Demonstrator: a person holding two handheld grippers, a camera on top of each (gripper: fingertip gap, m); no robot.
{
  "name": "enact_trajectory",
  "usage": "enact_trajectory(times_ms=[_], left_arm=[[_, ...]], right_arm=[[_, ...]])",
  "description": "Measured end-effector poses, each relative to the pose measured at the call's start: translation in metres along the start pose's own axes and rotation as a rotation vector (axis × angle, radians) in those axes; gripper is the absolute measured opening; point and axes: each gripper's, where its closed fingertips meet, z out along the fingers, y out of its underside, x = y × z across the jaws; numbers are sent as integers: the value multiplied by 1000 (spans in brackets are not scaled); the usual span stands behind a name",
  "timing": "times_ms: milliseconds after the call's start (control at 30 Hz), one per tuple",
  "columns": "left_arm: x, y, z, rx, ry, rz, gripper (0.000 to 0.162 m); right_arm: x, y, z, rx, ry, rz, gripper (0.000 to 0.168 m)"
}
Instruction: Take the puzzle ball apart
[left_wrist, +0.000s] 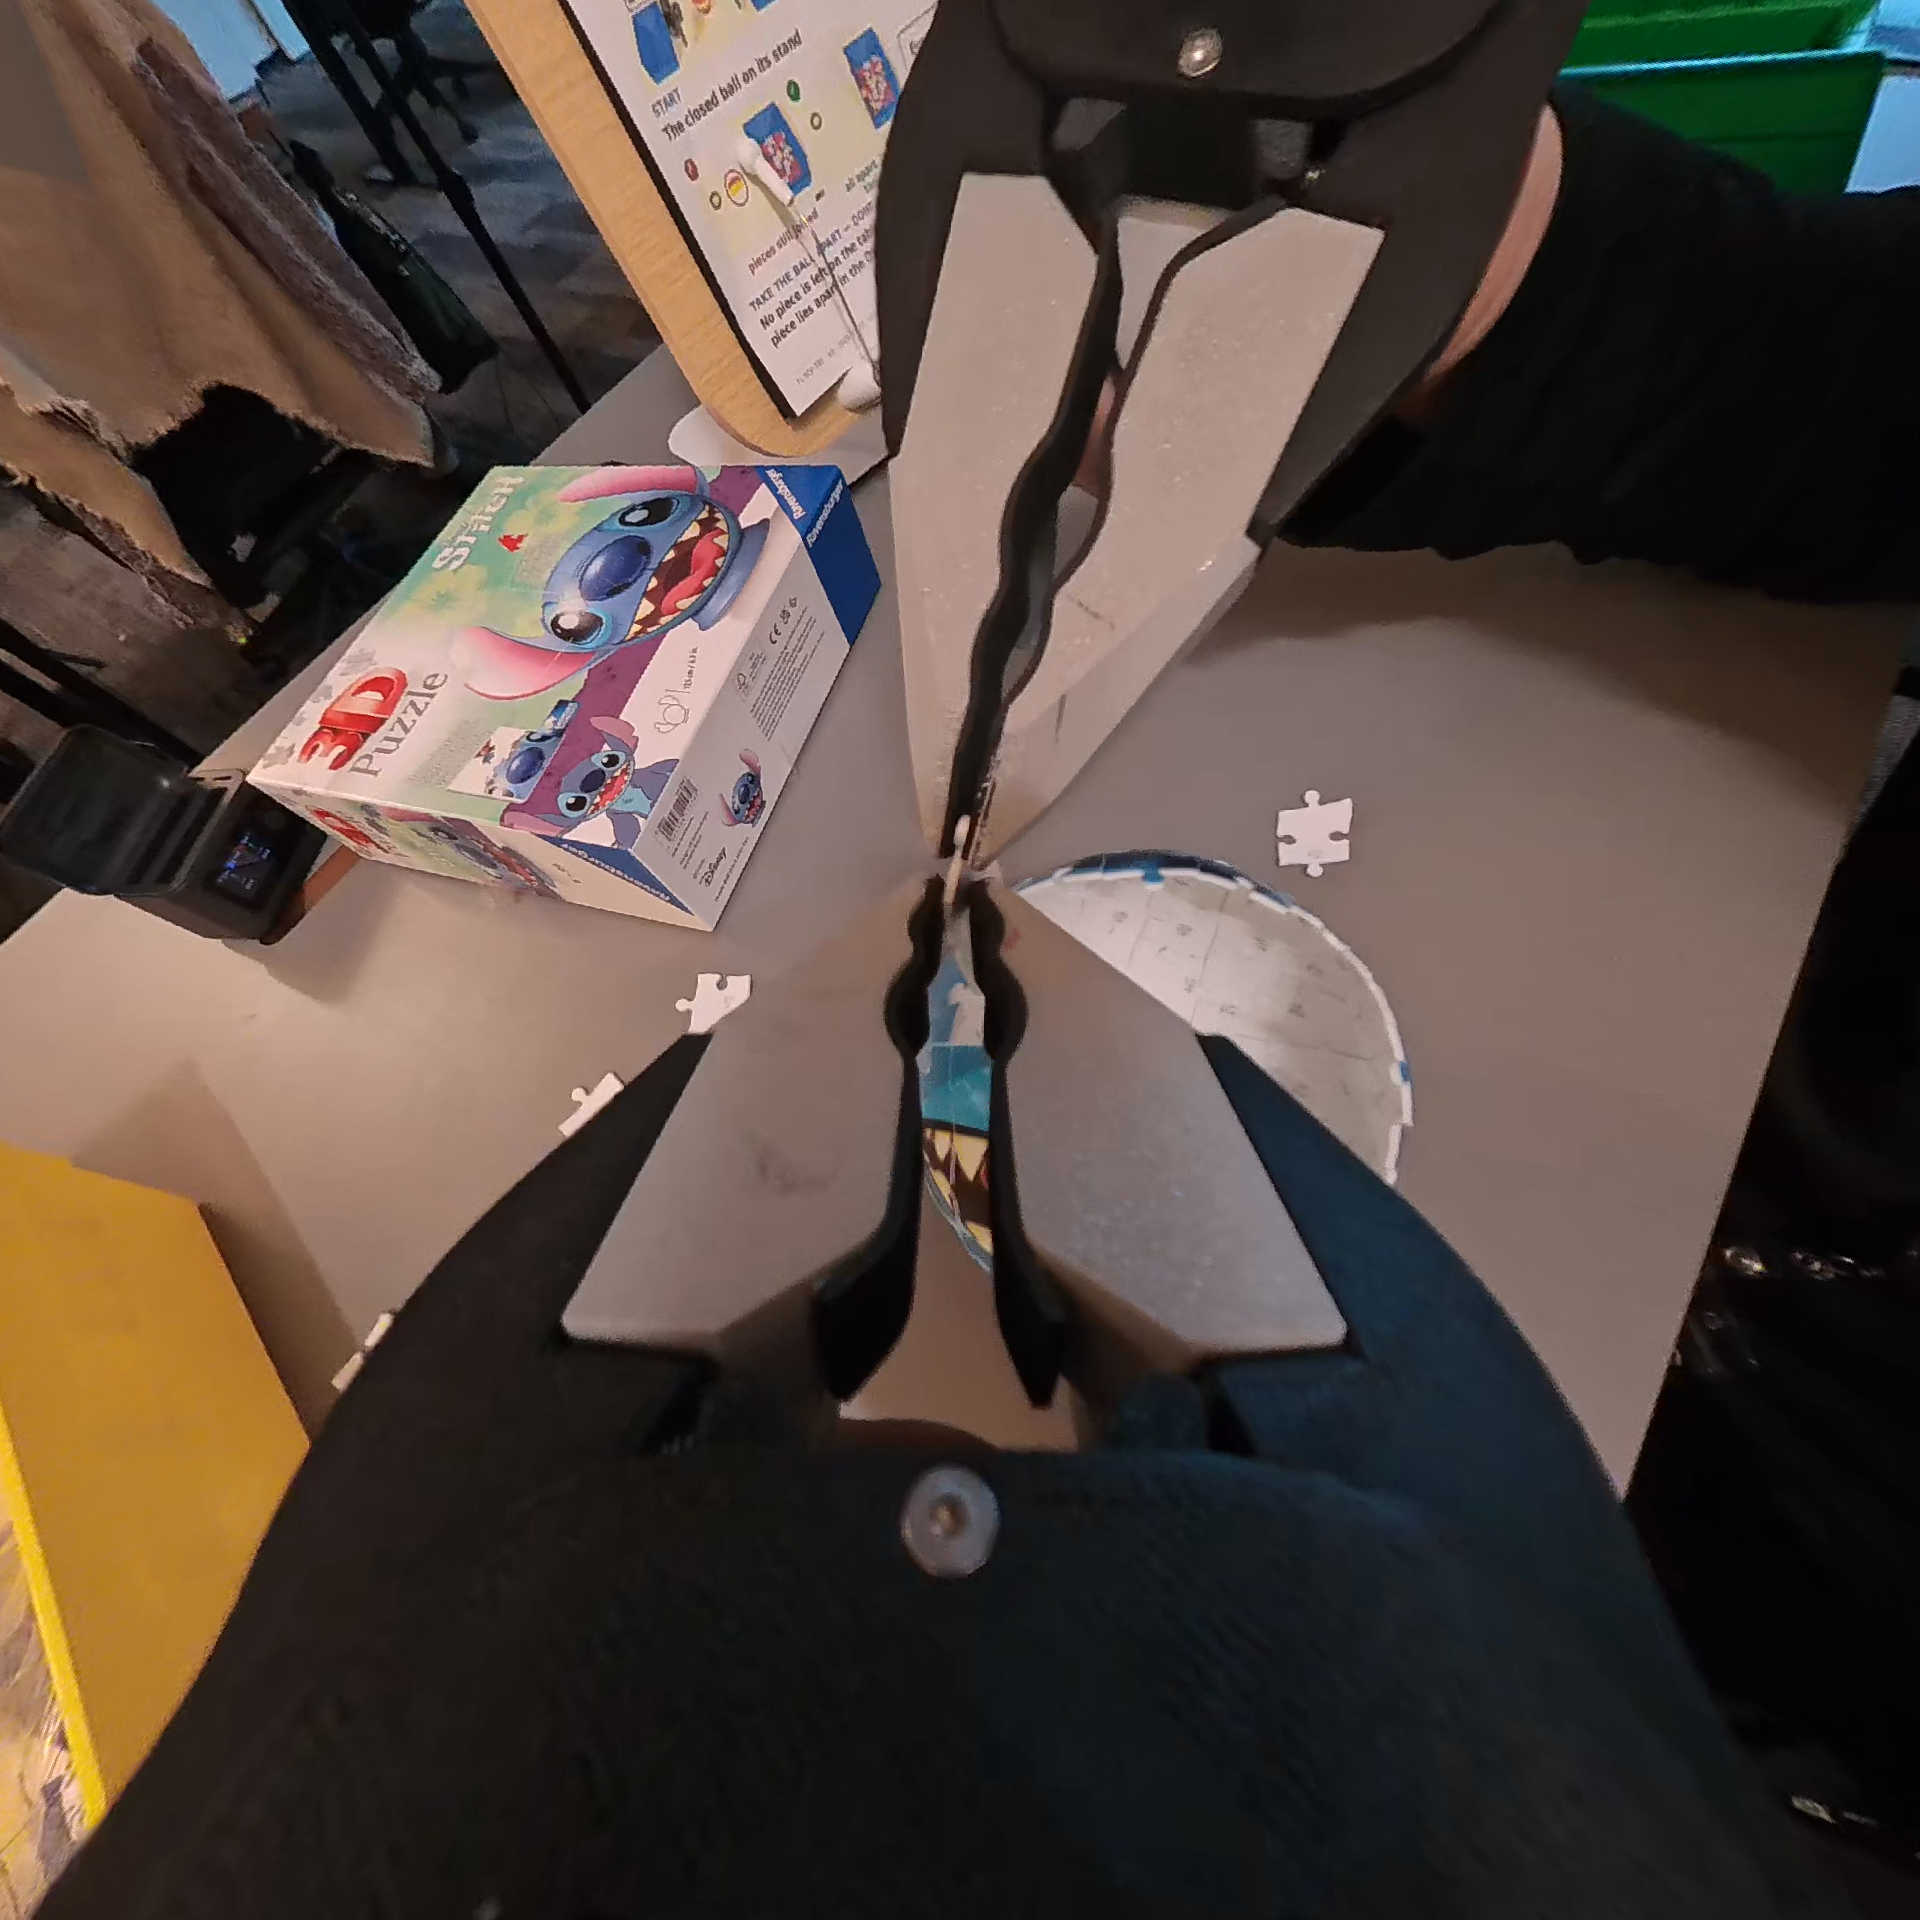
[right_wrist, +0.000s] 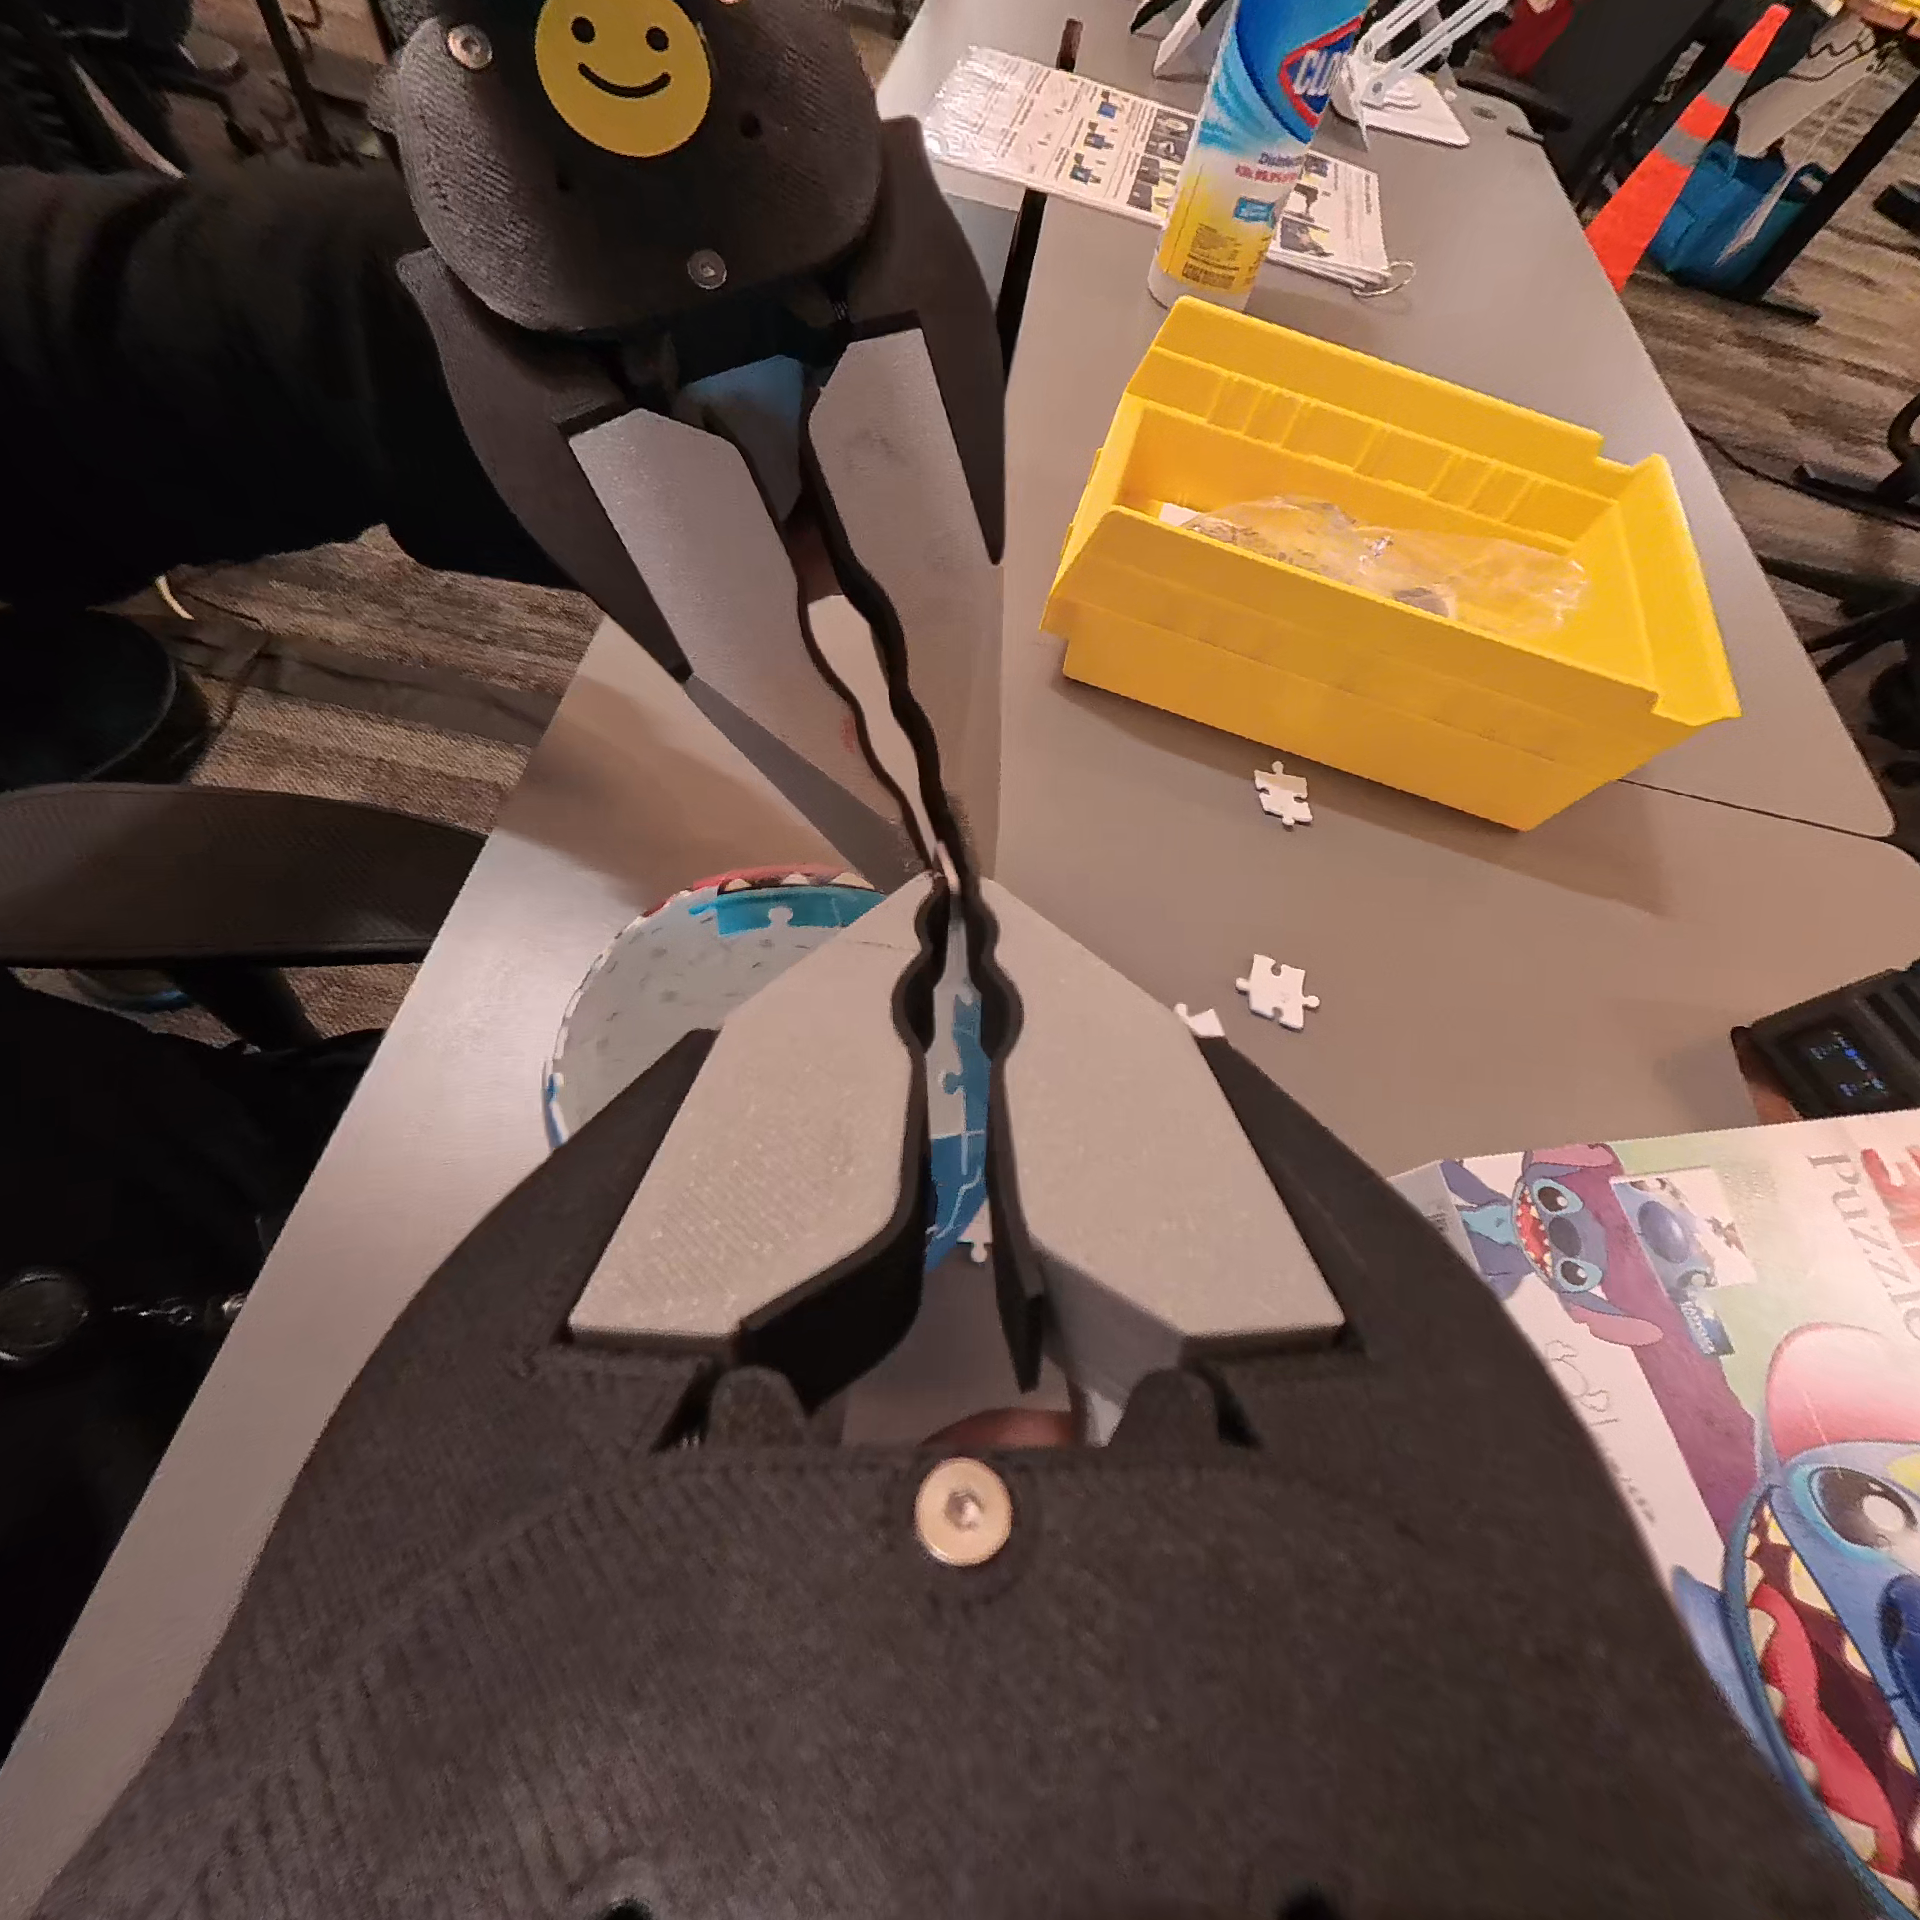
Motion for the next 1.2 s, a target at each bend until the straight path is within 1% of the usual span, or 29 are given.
enact_trajectory(times_ms=[133, 300, 500, 700, 900, 1000, 1200], left_arm=[[-2, -2, 0, 5, -18, 14, 0], [1, -5, -2, 38, 13, -13, 0], [1, -1, 0, 12, 5, -12, 1], [1, -16, -2, 42, -6, -38, 0], [0, -9, 10, -21, -29, -21, 0], [2, -6, 13, -41, -26, -17, 0], [3, -14, 5, 41, 51, -90, 0]], right_arm=[[1, -3, -1, 8, 15, 5, 0], [-1, -5, -3, 20, -1, 20, 0], [-1, -2, 0, 6, 3, 1, 0], [1, -9, -15, 81, -67, 93, 1], [7, 7, -17, 42, -53, 104, 1], [6, 9, -16, 40, -60, 98, 0], [3, -5, -17, 101, -88, 139, 0]])
